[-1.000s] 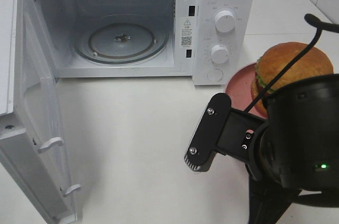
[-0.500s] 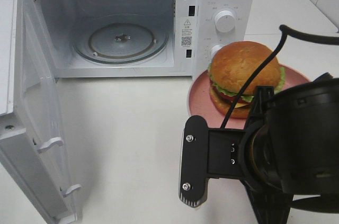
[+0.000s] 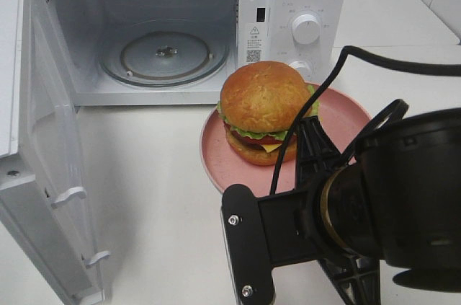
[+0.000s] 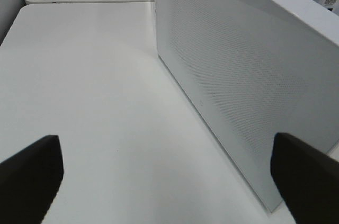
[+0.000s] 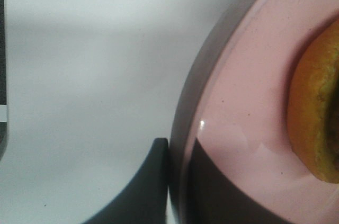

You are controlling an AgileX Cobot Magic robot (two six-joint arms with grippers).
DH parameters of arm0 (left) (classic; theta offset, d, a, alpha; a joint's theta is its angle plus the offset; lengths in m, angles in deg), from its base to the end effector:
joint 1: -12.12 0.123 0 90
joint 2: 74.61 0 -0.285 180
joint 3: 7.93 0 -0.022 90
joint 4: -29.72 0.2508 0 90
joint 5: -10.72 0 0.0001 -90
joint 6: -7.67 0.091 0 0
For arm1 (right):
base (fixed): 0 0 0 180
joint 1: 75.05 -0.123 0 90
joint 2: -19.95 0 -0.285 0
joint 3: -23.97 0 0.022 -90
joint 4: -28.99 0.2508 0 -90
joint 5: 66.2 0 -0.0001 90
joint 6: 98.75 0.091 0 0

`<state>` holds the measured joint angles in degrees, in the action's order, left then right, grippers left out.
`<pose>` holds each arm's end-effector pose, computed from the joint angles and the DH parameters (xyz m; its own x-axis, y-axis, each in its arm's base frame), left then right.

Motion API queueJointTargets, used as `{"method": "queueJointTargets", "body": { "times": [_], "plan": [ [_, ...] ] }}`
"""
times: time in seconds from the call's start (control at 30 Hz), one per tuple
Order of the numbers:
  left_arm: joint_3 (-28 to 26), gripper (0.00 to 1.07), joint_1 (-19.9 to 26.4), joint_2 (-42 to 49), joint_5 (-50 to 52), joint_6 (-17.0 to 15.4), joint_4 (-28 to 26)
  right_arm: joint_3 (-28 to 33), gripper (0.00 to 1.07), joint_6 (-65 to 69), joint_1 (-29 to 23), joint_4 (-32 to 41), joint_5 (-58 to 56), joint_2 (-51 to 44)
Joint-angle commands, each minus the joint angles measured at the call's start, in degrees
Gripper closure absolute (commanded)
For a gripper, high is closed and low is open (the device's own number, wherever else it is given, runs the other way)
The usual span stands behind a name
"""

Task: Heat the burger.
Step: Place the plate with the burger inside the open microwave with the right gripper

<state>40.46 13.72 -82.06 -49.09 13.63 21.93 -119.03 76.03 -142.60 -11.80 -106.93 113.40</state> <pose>-0.0055 -0.0108 0.2801 -0.4260 0.0232 -0.9044 0.0932 0.9955 -0.0183 0.1296 0.2121 0.1826 0.2036 -0.9785 0.0320 -0.8466 -0.1924 -0.4963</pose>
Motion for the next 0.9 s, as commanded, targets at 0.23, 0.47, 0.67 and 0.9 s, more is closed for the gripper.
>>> {"method": "queueJointTargets", "body": {
  "times": [0.23,0.47,0.67,0.9],
  "plan": [
    [0.23,0.07,0.11,1.03,0.4,-0.4,-0.34,-0.17,1.07,-9.0,4.58,-3.67,8.71,-0.8],
    [0.23,0.07,0.11,1.03,0.4,-0.4,-0.34,-0.17,1.07,-19.42,9.51,1.95,14.04,-0.8],
    [0.23,0.07,0.11,1.03,0.4,-0.4,-0.34,-0.17,1.07,-31.46,13.75,7.56,17.42,-0.8],
    [0.23,0.07,0.11,1.03,0.4,-0.4,-0.34,-0.17,1.07,-45.26,18.74,16.44,22.06,-0.8]
  ]
}}
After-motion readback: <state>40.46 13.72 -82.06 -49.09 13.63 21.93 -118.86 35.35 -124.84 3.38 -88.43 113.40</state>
